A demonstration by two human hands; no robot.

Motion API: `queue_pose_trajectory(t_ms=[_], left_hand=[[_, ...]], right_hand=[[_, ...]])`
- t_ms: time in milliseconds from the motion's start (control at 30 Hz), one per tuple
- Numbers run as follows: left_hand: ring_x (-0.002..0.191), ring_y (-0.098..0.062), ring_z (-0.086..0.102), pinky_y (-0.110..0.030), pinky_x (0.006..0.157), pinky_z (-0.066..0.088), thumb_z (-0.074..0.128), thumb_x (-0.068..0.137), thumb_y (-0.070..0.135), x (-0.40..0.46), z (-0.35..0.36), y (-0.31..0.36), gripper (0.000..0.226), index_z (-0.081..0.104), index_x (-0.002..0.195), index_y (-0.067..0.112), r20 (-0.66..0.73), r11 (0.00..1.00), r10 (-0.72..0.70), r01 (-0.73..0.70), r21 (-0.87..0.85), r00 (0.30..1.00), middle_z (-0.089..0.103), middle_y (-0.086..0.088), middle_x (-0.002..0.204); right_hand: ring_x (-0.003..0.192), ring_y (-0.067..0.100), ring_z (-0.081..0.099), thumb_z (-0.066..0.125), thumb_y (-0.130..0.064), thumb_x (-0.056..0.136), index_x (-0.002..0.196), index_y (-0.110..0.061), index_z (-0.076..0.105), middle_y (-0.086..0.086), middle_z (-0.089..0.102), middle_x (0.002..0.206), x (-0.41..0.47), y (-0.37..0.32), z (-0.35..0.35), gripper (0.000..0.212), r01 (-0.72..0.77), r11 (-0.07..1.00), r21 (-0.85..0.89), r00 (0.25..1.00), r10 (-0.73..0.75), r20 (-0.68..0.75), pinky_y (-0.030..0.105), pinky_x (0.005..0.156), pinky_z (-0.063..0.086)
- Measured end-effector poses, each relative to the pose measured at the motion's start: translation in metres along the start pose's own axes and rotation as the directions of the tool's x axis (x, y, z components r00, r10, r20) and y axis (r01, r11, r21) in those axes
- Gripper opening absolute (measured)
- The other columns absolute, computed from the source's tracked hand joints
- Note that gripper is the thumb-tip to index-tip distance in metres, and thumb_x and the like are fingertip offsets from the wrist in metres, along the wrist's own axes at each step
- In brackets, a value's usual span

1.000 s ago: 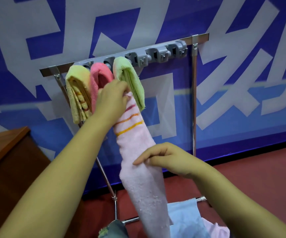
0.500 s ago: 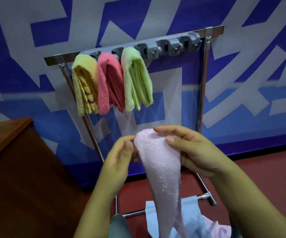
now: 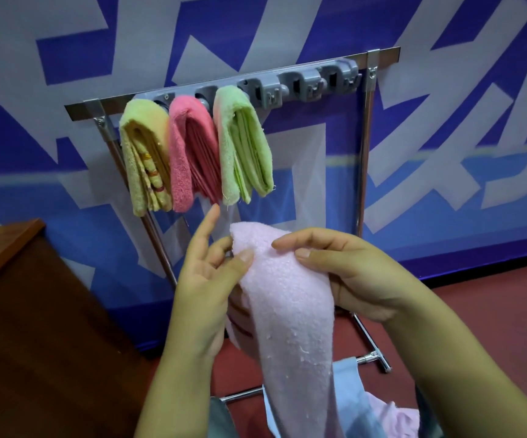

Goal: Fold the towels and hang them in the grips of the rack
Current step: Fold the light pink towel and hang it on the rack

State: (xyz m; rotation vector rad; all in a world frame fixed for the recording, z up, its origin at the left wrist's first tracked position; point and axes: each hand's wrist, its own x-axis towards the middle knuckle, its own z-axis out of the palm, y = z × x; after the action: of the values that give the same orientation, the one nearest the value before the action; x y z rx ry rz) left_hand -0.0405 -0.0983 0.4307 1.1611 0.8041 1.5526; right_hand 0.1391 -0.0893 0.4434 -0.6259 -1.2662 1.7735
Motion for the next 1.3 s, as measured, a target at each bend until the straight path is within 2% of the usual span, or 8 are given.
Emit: queue_pose_trajectory(t_ms=[200, 400, 533, 700, 800, 933, 1167, 1300], left_hand=[[0.110, -0.010, 0.063, -0.023, 0.076, 0.054, 0.086, 0.050, 0.049, -0.011, -0.005, -0.001, 0.094, 0.044, 0.134, 0.039, 0.114, 0.985, -0.147, 0.156, -0.069, 0.983, 0.064, 0.011, 0.124], [0.113, -0.017, 0.061, -0.030, 0.077, 0.055, 0.092, 0.046, 0.023, -0.020, -0.009, 0.003, 0.088, 0.054, 0.118, 0.057, 0.223, 0.990, -0.077, 0.100, -0.096, 0.972, 0.062, 0.002, 0.128], [0.107, -0.007, 0.063, -0.022, 0.075, 0.055, 0.078, 0.053, 0.010, -0.013, 0.005, 0.015, 0.058, 0.071, 0.101, 0.043, 0.196, 0.995, -0.002, 0.021, -0.098, 0.981, 0.066, 0.012, 0.120], [0.095, -0.012, 0.068, -0.023, 0.071, 0.055, 0.068, 0.059, 0.010, 0.005, 0.025, 0.028, 0.049, 0.072, 0.102, 0.033, 0.216, 0.995, 0.001, 0.020, -0.095, 0.976, 0.072, 0.003, 0.103], [0.090, -0.014, 0.068, -0.025, 0.071, 0.056, 0.062, 0.068, 0.006, 0.015, 0.031, 0.033, 0.048, 0.065, 0.111, 0.027, 0.220, 0.995, -0.054, 0.072, -0.075, 0.974, 0.072, -0.001, 0.099], [0.090, -0.020, 0.068, -0.030, 0.075, 0.058, 0.057, 0.071, 0.005, 0.024, 0.033, 0.033, 0.049, 0.062, 0.117, 0.023, 0.242, 0.985, -0.162, 0.173, -0.023, 0.957, 0.065, -0.013, 0.114], [0.109, -0.026, 0.063, -0.037, 0.085, 0.055, 0.064, 0.077, 0.016, 0.029, 0.027, 0.027, 0.046, 0.061, 0.119, 0.035, 0.184, 0.978, -0.151, 0.120, 0.171, 0.971, 0.063, -0.010, 0.124], [0.127, -0.021, 0.049, -0.045, 0.102, 0.043, 0.069, 0.076, 0.031, 0.036, 0.016, 0.024, 0.046, 0.059, 0.117, 0.051, 0.132, 0.932, -0.077, 0.024, 0.361, 0.988, 0.053, 0.005, 0.137]], right_hand=[[0.080, 0.015, 0.060, 0.045, -0.004, 0.087, 0.091, -0.022, 0.075, 0.003, 0.068, 0.095, 0.008, -0.010, 0.011, 0.035, 0.063, 0.989, 0.137, 0.998, -0.059, -0.029, 0.024, 0.067, 0.053], [0.074, 0.013, 0.057, 0.049, -0.003, 0.081, 0.114, -0.019, 0.066, 0.012, 0.058, 0.106, 0.015, -0.023, 0.010, 0.040, 0.058, 0.928, 0.369, 0.997, -0.033, -0.073, 0.023, 0.063, 0.055], [0.057, 0.008, 0.062, 0.051, -0.016, 0.090, 0.134, -0.023, 0.047, 0.002, 0.070, 0.075, 0.013, -0.021, 0.008, 0.045, 0.099, 0.889, 0.447, 0.986, -0.027, -0.164, 0.021, 0.052, 0.054], [0.094, 0.018, 0.035, 0.038, -0.060, 0.079, 0.120, -0.034, 0.047, 0.025, 0.021, 0.148, -0.001, -0.021, 0.006, 0.049, 0.063, 0.980, 0.186, 0.992, -0.042, -0.119, 0.031, 0.073, 0.034], [0.071, 0.015, 0.047, 0.051, -0.067, 0.074, 0.132, -0.062, 0.030, 0.013, 0.066, 0.091, -0.006, -0.012, 0.002, 0.061, 0.177, 0.982, -0.073, 0.968, -0.187, -0.168, 0.025, 0.064, 0.039], [0.049, -0.004, 0.056, 0.048, -0.017, 0.094, 0.141, -0.047, -0.008, -0.012, 0.060, 0.053, -0.015, -0.006, 0.004, 0.079, 0.323, 0.887, -0.329, 0.913, -0.384, -0.141, 0.008, 0.054, 0.045], [0.093, 0.001, 0.066, 0.063, -0.008, 0.085, 0.109, -0.041, 0.064, -0.018, 0.071, 0.098, -0.009, -0.007, 0.003, 0.041, 0.317, 0.793, -0.520, 0.906, -0.416, -0.081, 0.017, 0.080, 0.052], [0.090, -0.002, 0.066, 0.063, -0.002, 0.084, 0.092, -0.027, 0.073, -0.017, 0.073, 0.087, -0.005, -0.008, 0.010, 0.028, 0.337, 0.783, -0.523, 0.896, -0.437, -0.077, 0.014, 0.082, 0.050]])
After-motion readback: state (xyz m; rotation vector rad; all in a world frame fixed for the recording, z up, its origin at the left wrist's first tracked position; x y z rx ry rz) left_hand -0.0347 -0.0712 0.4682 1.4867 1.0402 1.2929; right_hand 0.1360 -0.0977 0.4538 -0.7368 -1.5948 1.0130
